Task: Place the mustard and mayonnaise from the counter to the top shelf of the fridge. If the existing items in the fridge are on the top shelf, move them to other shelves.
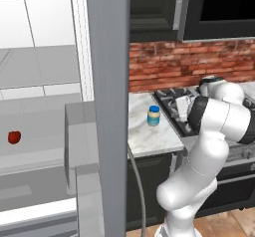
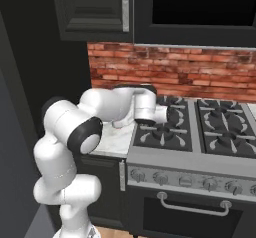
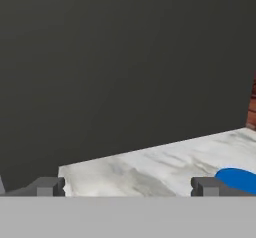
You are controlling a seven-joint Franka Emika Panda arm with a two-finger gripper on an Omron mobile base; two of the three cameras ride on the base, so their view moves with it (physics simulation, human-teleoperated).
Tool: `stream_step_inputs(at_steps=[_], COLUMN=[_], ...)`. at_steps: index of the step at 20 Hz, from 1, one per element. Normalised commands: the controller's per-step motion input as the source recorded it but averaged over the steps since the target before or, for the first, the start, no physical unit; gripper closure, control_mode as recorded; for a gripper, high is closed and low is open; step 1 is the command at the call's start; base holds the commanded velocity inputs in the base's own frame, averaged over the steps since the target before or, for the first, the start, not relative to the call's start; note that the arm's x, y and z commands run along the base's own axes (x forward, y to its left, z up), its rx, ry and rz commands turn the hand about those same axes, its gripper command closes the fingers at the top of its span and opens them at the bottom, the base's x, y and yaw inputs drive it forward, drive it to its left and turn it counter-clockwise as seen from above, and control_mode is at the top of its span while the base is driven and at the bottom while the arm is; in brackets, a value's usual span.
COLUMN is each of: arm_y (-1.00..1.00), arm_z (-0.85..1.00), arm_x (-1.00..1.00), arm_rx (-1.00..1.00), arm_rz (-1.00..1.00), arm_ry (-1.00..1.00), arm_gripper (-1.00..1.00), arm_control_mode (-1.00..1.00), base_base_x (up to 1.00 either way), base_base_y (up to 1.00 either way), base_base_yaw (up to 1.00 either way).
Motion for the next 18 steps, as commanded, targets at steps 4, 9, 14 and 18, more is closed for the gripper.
stream_step_inputs(at_steps=[4,9,14,18], arm_y=[0.19,0.17,0.06,0.01], arm_z=[-0.14,-0.07,-0.01,0.0], arm_x=[0.33,0.24,0.19,0.15], arm_rx=[0.13,0.11,0.06,0.0], arm_rz=[0.0,0.01,0.04,0.03], arm_ry=[0.0,0.0,0.0,0.0], arm_gripper=[-1.0,-1.0,-1.0,-1.0], arm_control_mode=[-1.0,-1.0,-1.0,-1.0], base_base_x=[0.0,0.0,0.0,0.0], base_base_y=[0.0,0.0,0.0,0.0], base_base_yaw=[0.0,0.0,0.0,0.0])
